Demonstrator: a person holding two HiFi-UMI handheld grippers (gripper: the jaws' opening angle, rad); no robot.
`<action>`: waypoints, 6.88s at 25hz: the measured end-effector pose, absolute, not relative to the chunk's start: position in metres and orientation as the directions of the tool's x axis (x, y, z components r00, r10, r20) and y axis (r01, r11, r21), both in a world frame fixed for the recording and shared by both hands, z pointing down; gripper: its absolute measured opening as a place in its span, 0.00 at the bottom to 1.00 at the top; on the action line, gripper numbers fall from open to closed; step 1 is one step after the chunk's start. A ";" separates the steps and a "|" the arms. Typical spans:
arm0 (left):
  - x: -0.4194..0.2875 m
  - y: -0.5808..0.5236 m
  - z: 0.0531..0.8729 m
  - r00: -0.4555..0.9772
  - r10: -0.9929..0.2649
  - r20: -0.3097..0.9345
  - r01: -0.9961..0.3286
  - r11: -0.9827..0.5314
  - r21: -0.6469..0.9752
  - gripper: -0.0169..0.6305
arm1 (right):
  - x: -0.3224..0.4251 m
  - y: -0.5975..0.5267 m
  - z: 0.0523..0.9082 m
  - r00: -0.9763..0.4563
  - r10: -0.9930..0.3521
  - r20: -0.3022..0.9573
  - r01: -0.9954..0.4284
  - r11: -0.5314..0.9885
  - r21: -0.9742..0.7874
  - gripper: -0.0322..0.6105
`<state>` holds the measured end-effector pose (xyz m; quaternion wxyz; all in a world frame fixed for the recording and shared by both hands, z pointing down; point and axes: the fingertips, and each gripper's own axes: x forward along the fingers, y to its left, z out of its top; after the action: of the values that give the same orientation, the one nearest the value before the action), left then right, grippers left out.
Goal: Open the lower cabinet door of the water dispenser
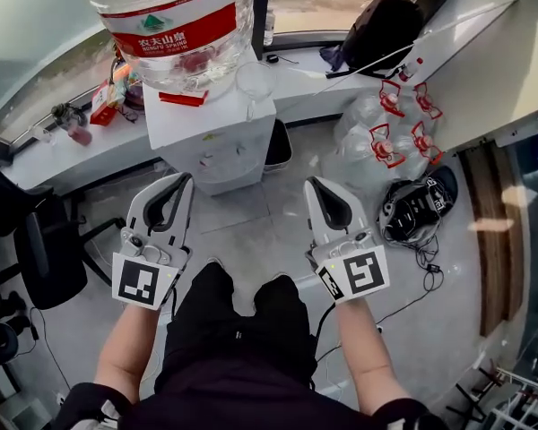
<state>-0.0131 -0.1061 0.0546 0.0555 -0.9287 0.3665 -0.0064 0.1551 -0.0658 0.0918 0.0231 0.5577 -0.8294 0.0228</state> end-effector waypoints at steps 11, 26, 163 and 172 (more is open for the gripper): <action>-0.008 -0.122 0.167 0.705 -0.707 -0.048 -0.707 -0.696 -0.124 0.04 | 0.160 -0.101 0.207 -0.438 -0.899 0.027 -0.899 0.438 0.011 0.06; -0.033 -0.141 0.315 0.698 -0.711 -0.088 -0.716 -0.688 -0.115 0.04 | 0.142 -0.151 0.350 -0.476 -0.879 0.004 -0.879 0.476 0.039 0.06; -0.108 -0.154 0.571 0.610 -0.781 -0.135 -0.792 -0.598 -0.120 0.04 | 0.174 -0.246 0.663 -0.576 -0.800 0.167 -0.799 0.594 0.095 0.05; -0.108 -0.153 0.573 0.610 -0.781 -0.136 -0.792 -0.600 -0.112 0.04 | 0.166 -0.211 0.663 -0.671 -0.718 0.185 -0.724 0.688 0.041 0.05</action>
<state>-0.1079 -0.1527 0.5730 0.0805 -0.8936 0.4402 0.0363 0.1660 -0.2109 0.6633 0.0934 0.3945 -0.9140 0.0178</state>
